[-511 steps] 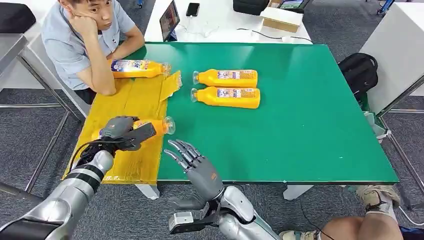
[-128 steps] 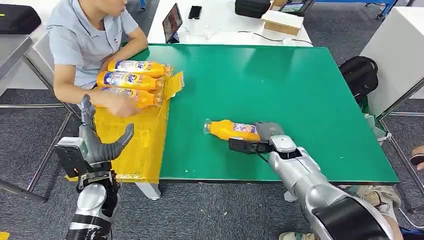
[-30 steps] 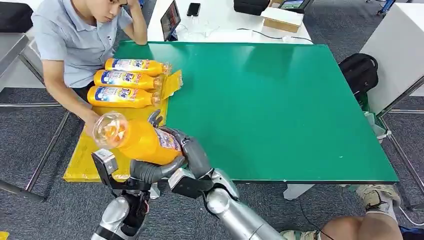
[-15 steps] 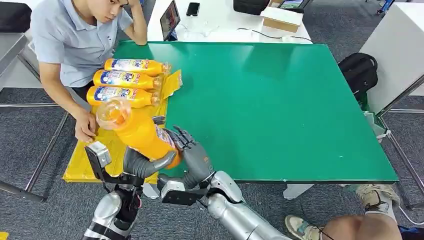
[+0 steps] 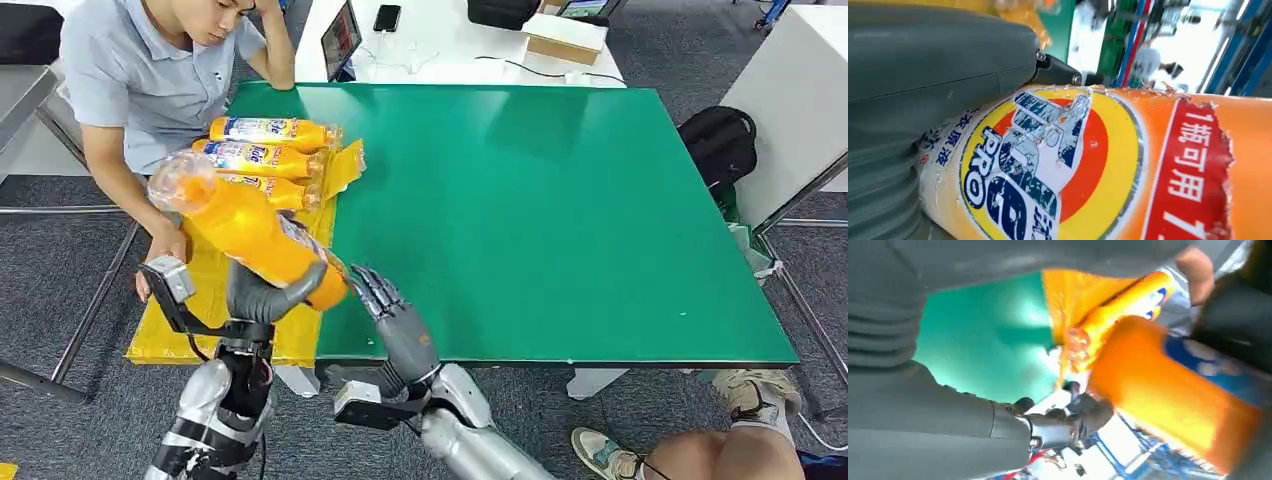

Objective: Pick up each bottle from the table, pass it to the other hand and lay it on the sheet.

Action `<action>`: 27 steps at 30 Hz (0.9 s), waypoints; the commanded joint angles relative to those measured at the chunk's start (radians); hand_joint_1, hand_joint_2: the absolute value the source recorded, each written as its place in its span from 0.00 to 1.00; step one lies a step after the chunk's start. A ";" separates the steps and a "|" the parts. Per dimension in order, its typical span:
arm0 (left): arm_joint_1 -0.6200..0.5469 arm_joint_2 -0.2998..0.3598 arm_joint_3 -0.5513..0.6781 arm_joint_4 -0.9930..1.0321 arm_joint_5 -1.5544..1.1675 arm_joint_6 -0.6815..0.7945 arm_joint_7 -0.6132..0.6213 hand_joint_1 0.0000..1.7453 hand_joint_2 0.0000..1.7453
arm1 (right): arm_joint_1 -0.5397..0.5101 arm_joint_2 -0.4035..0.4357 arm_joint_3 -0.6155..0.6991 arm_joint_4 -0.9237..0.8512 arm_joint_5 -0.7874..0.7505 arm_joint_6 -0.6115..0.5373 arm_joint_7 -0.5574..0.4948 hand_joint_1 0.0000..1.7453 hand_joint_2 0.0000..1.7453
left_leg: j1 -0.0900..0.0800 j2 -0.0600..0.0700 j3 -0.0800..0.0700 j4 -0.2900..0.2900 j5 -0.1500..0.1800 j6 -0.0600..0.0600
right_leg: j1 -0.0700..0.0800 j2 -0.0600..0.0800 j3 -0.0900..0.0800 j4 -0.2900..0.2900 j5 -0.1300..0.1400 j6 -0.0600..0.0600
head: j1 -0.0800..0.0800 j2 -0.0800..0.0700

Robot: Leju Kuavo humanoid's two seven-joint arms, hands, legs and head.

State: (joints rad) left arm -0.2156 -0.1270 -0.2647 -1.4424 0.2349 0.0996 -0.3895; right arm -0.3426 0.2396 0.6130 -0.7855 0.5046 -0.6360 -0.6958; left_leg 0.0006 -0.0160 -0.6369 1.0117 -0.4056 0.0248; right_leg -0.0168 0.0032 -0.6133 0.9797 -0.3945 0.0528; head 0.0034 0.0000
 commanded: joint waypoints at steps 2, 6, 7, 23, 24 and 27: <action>-0.157 0.107 0.117 0.224 -0.583 0.403 -0.021 1.00 1.00 | 0.095 -0.060 -0.033 -0.139 -0.004 -0.062 -0.002 0.00 0.00 | 0.001 -0.001 0.005 -0.001 -0.001 -0.002 | 0.001 -0.002 0.006 0.000 -0.002 -0.003 | 0.000 0.000; -0.222 0.159 0.133 0.375 -0.843 0.470 0.002 1.00 1.00 | 0.109 -0.070 -0.019 -0.181 -0.035 -0.062 -0.002 0.00 0.00 | 0.001 0.000 0.005 -0.001 -0.001 -0.002 | 0.001 -0.002 0.005 0.000 -0.002 -0.003 | 0.000 0.000; -0.229 0.160 0.137 0.389 -0.858 0.472 0.000 1.00 1.00 | 0.108 -0.069 -0.018 -0.182 -0.037 -0.062 -0.002 0.00 0.00 | 0.001 0.000 0.004 -0.001 -0.001 -0.002 | 0.001 -0.001 0.004 0.000 -0.001 -0.002 | 0.000 0.000; -0.529 0.244 -0.022 0.965 -1.223 0.058 0.186 1.00 1.00 | 0.074 -0.114 0.136 -0.184 -0.151 -0.010 -0.002 0.00 0.00 | 0.001 0.001 0.002 0.000 0.001 -0.002 | 0.001 0.002 0.002 0.000 0.001 -0.004 | 0.001 0.000; -0.544 0.244 -0.040 0.985 -1.244 0.044 0.197 1.00 1.00 | 0.067 -0.116 0.148 -0.173 -0.151 -0.014 -0.002 0.00 0.00 | 0.001 0.002 0.004 0.000 0.000 -0.003 | 0.002 0.002 0.004 0.001 0.000 -0.005 | 0.000 0.000; -0.572 0.227 -0.034 1.018 -1.238 0.028 0.201 1.00 1.00 | 0.053 -0.112 0.165 -0.146 -0.166 -0.016 -0.002 0.00 0.00 | 0.002 0.004 0.003 0.001 -0.001 -0.003 | 0.002 0.002 0.003 0.001 0.000 -0.005 | 0.000 0.000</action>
State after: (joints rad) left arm -0.6412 0.0942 -0.2224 -0.6685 -0.9871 0.1713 -0.2053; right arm -0.2398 0.1606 0.6931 -0.9804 0.3643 -0.6535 -0.6989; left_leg 0.0012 -0.0113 -0.6377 1.0118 -0.4040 0.0232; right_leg -0.0164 0.0070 -0.6153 0.9802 -0.3923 0.0503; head 0.0038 0.0000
